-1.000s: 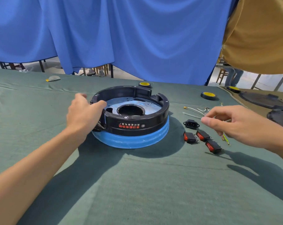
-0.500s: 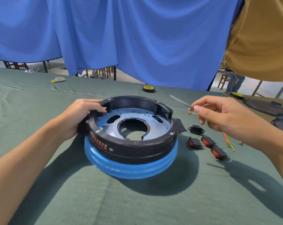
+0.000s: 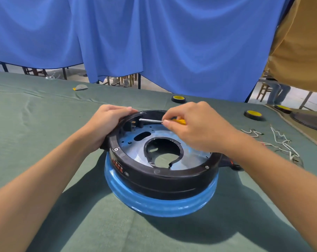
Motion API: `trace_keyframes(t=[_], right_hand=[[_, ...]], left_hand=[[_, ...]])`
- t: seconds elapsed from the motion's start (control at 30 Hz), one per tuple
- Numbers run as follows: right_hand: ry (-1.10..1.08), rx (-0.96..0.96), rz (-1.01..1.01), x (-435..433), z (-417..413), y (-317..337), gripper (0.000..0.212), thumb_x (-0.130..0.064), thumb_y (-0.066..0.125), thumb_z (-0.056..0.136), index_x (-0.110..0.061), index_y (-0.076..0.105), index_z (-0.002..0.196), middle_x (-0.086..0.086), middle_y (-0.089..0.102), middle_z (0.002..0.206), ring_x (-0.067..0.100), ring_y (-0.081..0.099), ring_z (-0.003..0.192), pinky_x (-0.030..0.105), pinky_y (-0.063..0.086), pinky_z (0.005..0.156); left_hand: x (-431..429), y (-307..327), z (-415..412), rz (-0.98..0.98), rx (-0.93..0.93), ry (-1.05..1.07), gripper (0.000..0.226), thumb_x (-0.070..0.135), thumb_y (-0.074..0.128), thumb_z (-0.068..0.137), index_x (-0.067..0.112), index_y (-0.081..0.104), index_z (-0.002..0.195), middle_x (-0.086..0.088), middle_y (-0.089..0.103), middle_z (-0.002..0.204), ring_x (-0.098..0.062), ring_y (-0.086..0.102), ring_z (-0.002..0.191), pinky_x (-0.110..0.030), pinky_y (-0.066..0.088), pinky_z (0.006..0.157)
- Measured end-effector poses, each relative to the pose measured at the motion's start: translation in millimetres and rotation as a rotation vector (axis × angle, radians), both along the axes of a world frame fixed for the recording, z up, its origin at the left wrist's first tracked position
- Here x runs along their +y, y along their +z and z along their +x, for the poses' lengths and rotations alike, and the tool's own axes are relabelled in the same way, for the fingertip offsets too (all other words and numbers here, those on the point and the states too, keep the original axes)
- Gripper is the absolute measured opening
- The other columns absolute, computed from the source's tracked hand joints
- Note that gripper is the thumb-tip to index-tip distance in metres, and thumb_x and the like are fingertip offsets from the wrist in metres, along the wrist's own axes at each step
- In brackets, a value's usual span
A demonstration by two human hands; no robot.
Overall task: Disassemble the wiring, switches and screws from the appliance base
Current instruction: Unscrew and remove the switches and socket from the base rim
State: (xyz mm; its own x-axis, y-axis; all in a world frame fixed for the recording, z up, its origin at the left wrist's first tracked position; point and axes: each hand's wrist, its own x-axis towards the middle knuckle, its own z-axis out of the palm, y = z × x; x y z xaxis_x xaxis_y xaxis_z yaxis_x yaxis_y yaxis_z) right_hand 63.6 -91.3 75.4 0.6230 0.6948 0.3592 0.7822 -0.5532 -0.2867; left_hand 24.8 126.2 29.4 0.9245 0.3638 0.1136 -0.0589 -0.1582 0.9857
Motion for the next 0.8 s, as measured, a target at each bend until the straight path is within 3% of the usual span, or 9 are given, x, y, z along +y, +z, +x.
trace_keyframes(t=[0.1,0.27,0.4,0.5,0.63,0.8], right_hand=[[-0.053,-0.043,-0.052,17.1,5.1,-6.2,0.020,-0.033,0.051,0.094,-0.035,0.071,0.094,-0.003,0.066,0.090,0.029,0.057,0.089,0.040,0.051,0.080],[-0.067,-0.059,-0.034,28.4,10.6,-13.5,0.022,-0.036,0.050,0.094,-0.034,0.072,0.098,-0.001,0.070,0.102,0.028,0.058,0.095,0.044,0.052,0.084],[-0.060,-0.085,-0.029,30.4,12.3,-12.4,0.024,-0.029,0.051,0.091,-0.023,0.073,0.089,0.000,0.069,0.079,0.026,0.057,0.077,0.044,0.053,0.072],[-0.056,-0.116,-0.063,33.7,14.1,-8.0,0.023,-0.023,0.050,0.089,-0.015,0.070,0.082,0.005,0.051,0.058,0.026,0.043,0.060,0.043,0.050,0.060],[-0.049,-0.073,-0.065,37.9,13.3,-5.9,0.024,-0.023,0.050,0.089,-0.016,0.071,0.078,0.004,0.048,0.054,0.029,0.049,0.068,0.045,0.051,0.063],[-0.092,-0.011,0.032,32.0,12.9,-10.1,0.022,-0.022,0.054,0.087,-0.021,0.075,0.080,-0.006,0.055,0.051,0.023,0.053,0.065,0.041,0.054,0.067]], left_hand=[[1.0,-0.5,0.4,-0.030,0.016,-0.012,0.024,0.010,0.052,0.096,0.011,0.075,0.101,-0.008,0.076,0.091,-0.023,0.074,0.082,-0.028,0.059,0.062],[1.9,-1.3,0.6,-0.074,0.027,-0.038,0.026,0.008,0.050,0.096,0.012,0.076,0.099,-0.011,0.076,0.090,-0.026,0.074,0.081,-0.031,0.059,0.061],[0.6,-1.3,0.7,-0.089,0.018,-0.032,0.025,0.008,0.051,0.095,0.012,0.076,0.095,-0.011,0.076,0.086,-0.024,0.074,0.075,-0.029,0.058,0.056],[0.2,-1.2,1.0,-0.088,0.019,-0.024,0.025,0.008,0.051,0.095,0.012,0.076,0.096,-0.011,0.076,0.085,-0.023,0.074,0.074,-0.029,0.058,0.057],[0.3,-1.5,0.7,-0.087,0.014,-0.017,0.026,0.007,0.051,0.095,0.013,0.076,0.096,-0.010,0.076,0.085,-0.022,0.074,0.074,-0.028,0.059,0.060],[-0.6,-0.6,-0.6,-0.066,0.032,-0.006,0.025,0.009,0.052,0.096,0.015,0.076,0.097,-0.010,0.076,0.085,-0.023,0.074,0.074,-0.028,0.059,0.058]])
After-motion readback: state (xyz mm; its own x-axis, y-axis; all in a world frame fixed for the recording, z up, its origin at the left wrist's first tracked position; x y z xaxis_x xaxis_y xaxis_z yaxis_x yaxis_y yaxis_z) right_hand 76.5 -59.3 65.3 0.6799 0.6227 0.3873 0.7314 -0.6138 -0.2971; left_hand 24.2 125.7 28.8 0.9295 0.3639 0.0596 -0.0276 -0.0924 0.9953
